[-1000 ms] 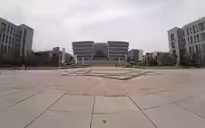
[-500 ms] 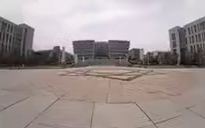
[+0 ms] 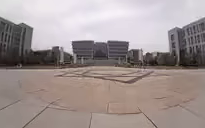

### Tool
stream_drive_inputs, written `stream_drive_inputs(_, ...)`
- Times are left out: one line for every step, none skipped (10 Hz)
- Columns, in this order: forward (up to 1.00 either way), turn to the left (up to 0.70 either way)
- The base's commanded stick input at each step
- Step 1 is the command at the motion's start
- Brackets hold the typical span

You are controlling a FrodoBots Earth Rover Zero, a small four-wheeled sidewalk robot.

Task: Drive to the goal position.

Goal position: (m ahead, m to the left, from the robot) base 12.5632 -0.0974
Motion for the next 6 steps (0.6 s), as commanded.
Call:
stream_drive_inputs(0.70,0.01)
stream_drive_inputs(0.70,0.01)
stream_drive_inputs(0.70,0.01)
stream_drive_inputs(0.70,0.01)
stream_drive_inputs(0.70,0.01)
stream_drive_inputs(0.70,0.01)
